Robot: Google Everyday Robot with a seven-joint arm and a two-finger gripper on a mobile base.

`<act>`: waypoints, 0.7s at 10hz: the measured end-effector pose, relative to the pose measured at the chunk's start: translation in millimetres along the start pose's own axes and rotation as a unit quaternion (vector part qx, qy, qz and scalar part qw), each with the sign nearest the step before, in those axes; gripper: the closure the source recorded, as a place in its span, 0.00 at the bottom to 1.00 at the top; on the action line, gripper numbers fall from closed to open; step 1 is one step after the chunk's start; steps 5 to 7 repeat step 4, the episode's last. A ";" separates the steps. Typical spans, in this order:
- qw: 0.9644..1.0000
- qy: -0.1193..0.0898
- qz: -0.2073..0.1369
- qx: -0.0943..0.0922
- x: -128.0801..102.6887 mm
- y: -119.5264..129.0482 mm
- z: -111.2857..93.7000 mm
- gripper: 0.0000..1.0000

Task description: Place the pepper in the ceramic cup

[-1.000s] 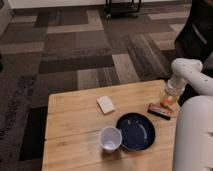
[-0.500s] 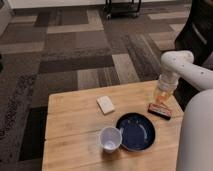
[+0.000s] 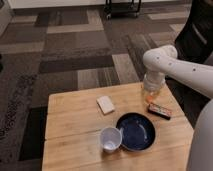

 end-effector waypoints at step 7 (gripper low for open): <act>1.000 -0.006 0.008 0.012 3.8 0.1 -6.5 0.80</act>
